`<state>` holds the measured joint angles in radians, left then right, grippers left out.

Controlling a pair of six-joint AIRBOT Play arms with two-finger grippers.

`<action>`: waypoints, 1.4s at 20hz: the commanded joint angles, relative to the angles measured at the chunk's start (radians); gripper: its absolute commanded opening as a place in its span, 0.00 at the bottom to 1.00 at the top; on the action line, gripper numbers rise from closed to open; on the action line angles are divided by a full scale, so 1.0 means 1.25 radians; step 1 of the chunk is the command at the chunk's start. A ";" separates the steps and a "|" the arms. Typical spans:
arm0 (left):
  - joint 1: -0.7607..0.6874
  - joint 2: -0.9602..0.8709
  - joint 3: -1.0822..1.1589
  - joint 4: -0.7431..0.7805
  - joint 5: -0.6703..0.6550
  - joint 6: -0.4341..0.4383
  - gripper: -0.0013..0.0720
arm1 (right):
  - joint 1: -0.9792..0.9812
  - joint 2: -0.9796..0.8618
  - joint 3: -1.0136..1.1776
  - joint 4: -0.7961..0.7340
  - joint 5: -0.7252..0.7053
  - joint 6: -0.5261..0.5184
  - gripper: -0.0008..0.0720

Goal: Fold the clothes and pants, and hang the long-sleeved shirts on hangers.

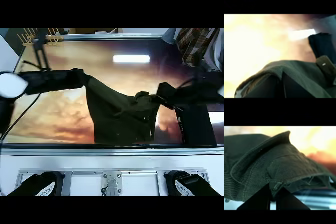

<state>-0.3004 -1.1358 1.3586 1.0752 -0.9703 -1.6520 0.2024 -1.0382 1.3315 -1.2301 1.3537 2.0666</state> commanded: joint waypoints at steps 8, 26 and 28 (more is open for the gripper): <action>0.096 -0.390 0.227 -0.093 -0.091 0.043 0.05 | -0.078 -0.226 0.035 -0.083 -0.164 -0.095 0.06; -0.069 -0.149 -0.442 -0.089 0.109 0.067 0.05 | 0.040 -0.038 -0.470 -0.201 -0.124 -0.079 0.06; -0.069 -0.149 -0.447 -0.089 0.100 0.067 0.05 | 0.040 -0.038 -0.487 -0.179 -0.137 -0.079 0.06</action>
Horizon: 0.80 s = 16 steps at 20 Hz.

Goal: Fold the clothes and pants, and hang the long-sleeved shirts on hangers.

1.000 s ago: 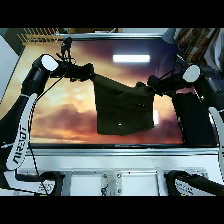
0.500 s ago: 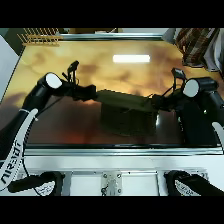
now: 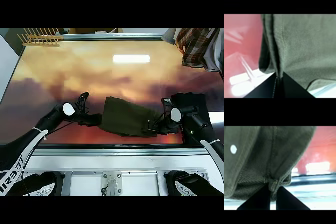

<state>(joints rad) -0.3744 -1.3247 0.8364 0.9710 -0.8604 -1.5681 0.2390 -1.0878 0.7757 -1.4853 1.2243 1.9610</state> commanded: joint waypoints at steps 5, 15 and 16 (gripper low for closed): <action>-0.009 0.003 -0.013 -0.022 -0.023 0.016 0.33 | 0.008 0.003 -0.036 0.027 -0.034 0.005 0.28; -0.008 0.176 0.118 -0.016 -0.031 0.022 0.36 | -0.333 0.140 0.032 0.183 0.026 -0.262 0.90; -0.008 0.191 0.105 -0.016 -0.023 0.023 0.09 | -0.394 0.127 0.004 0.247 0.017 -0.323 0.93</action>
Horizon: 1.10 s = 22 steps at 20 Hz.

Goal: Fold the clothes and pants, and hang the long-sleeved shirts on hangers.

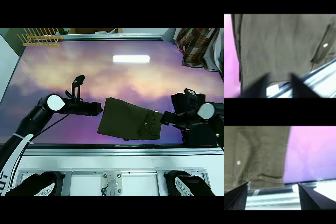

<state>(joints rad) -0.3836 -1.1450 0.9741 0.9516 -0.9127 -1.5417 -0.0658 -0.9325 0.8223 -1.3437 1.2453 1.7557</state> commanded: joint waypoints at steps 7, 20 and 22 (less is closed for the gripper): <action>-0.001 0.078 -0.035 -0.006 0.016 0.000 0.05 | -0.339 -0.198 -0.191 0.415 -0.140 -0.503 1.00; -0.001 0.078 -0.035 -0.010 0.011 -0.015 0.05 | -0.084 -0.344 -0.189 0.654 -0.287 -0.613 0.70; -0.001 0.078 -0.035 -0.010 0.011 -0.015 0.05 | -0.085 -0.342 -0.189 0.662 -0.278 -0.649 0.07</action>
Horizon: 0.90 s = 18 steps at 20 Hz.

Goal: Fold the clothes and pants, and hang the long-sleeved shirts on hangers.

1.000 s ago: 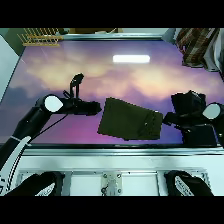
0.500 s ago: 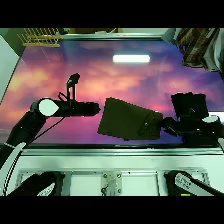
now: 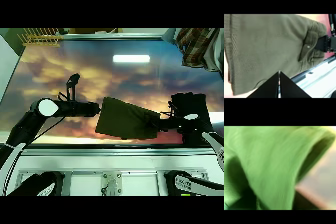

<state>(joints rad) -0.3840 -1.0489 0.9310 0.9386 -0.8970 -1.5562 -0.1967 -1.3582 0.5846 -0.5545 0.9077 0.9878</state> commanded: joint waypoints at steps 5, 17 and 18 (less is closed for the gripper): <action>0.000 0.001 0.000 0.001 0.000 -0.003 0.05 | 0.004 0.060 0.143 -0.036 0.003 0.063 0.06; 0.000 0.000 -0.001 0.002 0.003 -0.003 0.05 | -0.287 0.067 0.574 -0.493 -0.046 0.626 0.06; 0.000 0.000 -0.001 0.002 0.003 -0.003 0.05 | -0.300 0.067 0.574 -0.493 -0.018 0.625 0.06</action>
<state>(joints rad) -0.3840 -1.0481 0.9306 0.9409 -0.8936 -1.5608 -0.4969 -1.2766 1.2736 -1.1275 0.8253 1.7027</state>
